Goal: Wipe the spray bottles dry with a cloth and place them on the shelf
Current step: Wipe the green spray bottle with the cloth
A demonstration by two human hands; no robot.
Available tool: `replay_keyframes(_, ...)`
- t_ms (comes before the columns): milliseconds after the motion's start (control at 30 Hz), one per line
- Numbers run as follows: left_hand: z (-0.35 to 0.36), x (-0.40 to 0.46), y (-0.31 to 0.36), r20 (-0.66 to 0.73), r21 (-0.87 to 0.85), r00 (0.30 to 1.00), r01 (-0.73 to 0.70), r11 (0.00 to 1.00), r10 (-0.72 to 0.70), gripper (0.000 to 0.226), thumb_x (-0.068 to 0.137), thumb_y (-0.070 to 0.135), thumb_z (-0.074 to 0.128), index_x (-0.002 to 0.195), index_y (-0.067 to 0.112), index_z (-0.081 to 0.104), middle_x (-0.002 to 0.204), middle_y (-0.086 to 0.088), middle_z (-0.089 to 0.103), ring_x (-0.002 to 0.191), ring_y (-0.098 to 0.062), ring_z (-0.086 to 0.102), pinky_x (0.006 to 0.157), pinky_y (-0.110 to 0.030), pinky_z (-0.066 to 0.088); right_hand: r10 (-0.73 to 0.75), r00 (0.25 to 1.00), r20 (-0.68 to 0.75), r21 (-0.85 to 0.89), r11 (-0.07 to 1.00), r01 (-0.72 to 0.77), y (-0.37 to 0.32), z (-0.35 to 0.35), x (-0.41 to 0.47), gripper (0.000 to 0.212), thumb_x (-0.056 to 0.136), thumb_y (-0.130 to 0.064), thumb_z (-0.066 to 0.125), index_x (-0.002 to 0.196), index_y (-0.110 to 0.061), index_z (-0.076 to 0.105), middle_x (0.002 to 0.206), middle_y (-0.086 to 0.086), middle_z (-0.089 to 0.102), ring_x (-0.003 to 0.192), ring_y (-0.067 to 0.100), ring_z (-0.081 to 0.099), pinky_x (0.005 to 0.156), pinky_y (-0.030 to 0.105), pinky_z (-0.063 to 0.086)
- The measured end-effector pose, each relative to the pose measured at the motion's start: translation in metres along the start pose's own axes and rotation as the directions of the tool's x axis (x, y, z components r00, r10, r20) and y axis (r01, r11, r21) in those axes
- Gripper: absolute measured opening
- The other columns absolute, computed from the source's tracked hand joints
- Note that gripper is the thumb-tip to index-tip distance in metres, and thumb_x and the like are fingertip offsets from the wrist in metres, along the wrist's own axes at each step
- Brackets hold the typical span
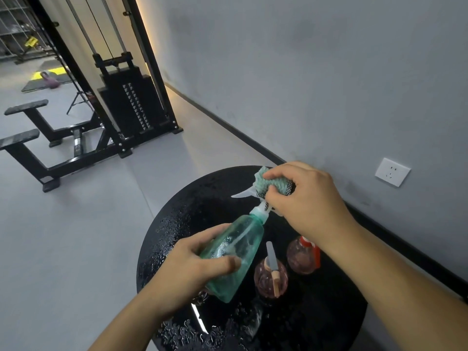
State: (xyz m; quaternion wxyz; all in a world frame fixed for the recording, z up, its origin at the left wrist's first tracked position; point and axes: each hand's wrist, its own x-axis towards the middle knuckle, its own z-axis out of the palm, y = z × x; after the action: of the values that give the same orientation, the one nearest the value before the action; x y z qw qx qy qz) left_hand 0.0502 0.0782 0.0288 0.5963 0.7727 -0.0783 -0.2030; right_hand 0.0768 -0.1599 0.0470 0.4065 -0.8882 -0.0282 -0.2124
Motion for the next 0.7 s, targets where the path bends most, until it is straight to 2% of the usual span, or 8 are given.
replay_keyframes(100, 0.001, 0.002, 0.0, 0.007, -0.01, 1.0, 0.009, 1.0, -0.009, 0.054, 0.085, 0.006, 0.086, 0.109, 0.054, 0.079, 0.106, 0.004, 0.083, 0.091, -0.018, 0.081, 0.07, -0.019, 0.059, -0.016, 1.0, -0.01, -0.012, 1.0, 0.015, -0.002, 0.001, -0.002, 0.026, 0.092, -0.014, 0.068, 0.113, -0.026, 0.076, 0.111, -0.018, 0.067, 0.103, -0.003, 0.062, 0.085, 0.001, 0.045)
replay_keyframes(167, 0.002, 0.004, -0.002, 0.01, -0.033, 1.0, 0.008, 0.999, -0.008, 0.051, 0.079, 0.015, 0.089, 0.113, 0.051, 0.079, 0.107, 0.0, 0.083, 0.091, -0.024, 0.082, 0.071, -0.026, 0.063, -0.039, 0.999, -0.013, -0.027, 0.999, 0.039, -0.003, 0.002, -0.003, 0.027, 0.093, -0.015, 0.067, 0.115, -0.027, 0.076, 0.113, -0.018, 0.066, 0.105, -0.003, 0.062, 0.09, 0.003, 0.045)
replay_keyframes(267, -0.002, 0.005, -0.002, -0.006, -0.063, 1.0, 0.004, 0.998, -0.004, 0.05, 0.071, 0.025, 0.083, 0.114, 0.05, 0.078, 0.111, -0.003, 0.083, 0.095, -0.03, 0.081, 0.079, -0.035, 0.066, 0.02, 1.0, 0.018, -0.051, 0.999, -0.019, 0.002, 0.001, -0.003, 0.023, 0.091, -0.017, 0.07, 0.11, -0.028, 0.076, 0.11, -0.018, 0.065, 0.1, -0.004, 0.061, 0.082, 0.0, 0.046)
replay_keyframes(400, -0.004, 0.006, -0.001, -0.009, -0.051, 1.0, -0.012, 0.999, 0.011, 0.05, 0.072, 0.026, 0.085, 0.113, 0.053, 0.078, 0.111, 0.0, 0.083, 0.095, -0.025, 0.081, 0.076, -0.027, 0.063, 0.035, 0.999, 0.011, -0.028, 0.999, -0.035, 0.002, 0.0, -0.004, 0.025, 0.092, -0.017, 0.068, 0.113, -0.028, 0.076, 0.111, -0.018, 0.065, 0.101, -0.005, 0.061, 0.082, 0.0, 0.045)
replay_keyframes(467, -0.003, 0.006, -0.002, -0.006, -0.037, 1.0, -0.013, 0.999, 0.013, 0.051, 0.078, 0.017, 0.091, 0.11, 0.054, 0.078, 0.109, 0.001, 0.083, 0.093, -0.024, 0.082, 0.072, -0.024, 0.062, 0.007, 1.0, 0.002, -0.002, 1.0, -0.007, -0.002, 0.002, -0.004, 0.027, 0.093, -0.016, 0.067, 0.116, -0.028, 0.075, 0.113, -0.018, 0.066, 0.104, -0.004, 0.062, 0.088, 0.002, 0.046)
replay_keyframes(533, -0.002, 0.005, -0.001, 0.002, -0.024, 1.0, -0.009, 1.0, 0.009, 0.054, 0.086, 0.008, 0.087, 0.107, 0.056, 0.078, 0.107, 0.001, 0.083, 0.09, -0.023, 0.082, 0.07, -0.025, 0.063, -0.007, 1.0, -0.013, 0.011, 1.0, 0.007, -0.004, 0.005, -0.004, 0.028, 0.094, -0.016, 0.067, 0.118, -0.027, 0.075, 0.115, -0.019, 0.066, 0.106, -0.004, 0.061, 0.092, 0.004, 0.046)
replay_keyframes(633, 0.002, 0.005, -0.001, 0.025, 0.005, 1.0, -0.012, 1.0, 0.012, 0.051, 0.081, 0.018, 0.089, 0.11, 0.058, 0.076, 0.107, 0.001, 0.083, 0.092, -0.024, 0.082, 0.077, -0.032, 0.066, -0.039, 0.999, 0.007, 0.017, 0.999, 0.038, -0.007, 0.013, -0.008, 0.028, 0.093, -0.014, 0.068, 0.117, -0.026, 0.076, 0.116, -0.019, 0.066, 0.108, -0.005, 0.061, 0.095, 0.009, 0.048)
replay_keyframes(700, 0.003, 0.005, -0.003, 0.03, 0.014, 0.999, -0.01, 1.0, 0.01, 0.049, 0.075, 0.026, 0.084, 0.11, 0.059, 0.075, 0.108, 0.002, 0.083, 0.094, -0.021, 0.081, 0.081, -0.031, 0.066, -0.081, 0.994, 0.077, 0.02, 0.997, 0.08, -0.01, 0.019, -0.013, 0.028, 0.093, -0.014, 0.068, 0.117, -0.025, 0.076, 0.119, -0.018, 0.066, 0.115, -0.003, 0.06, 0.101, 0.015, 0.049)
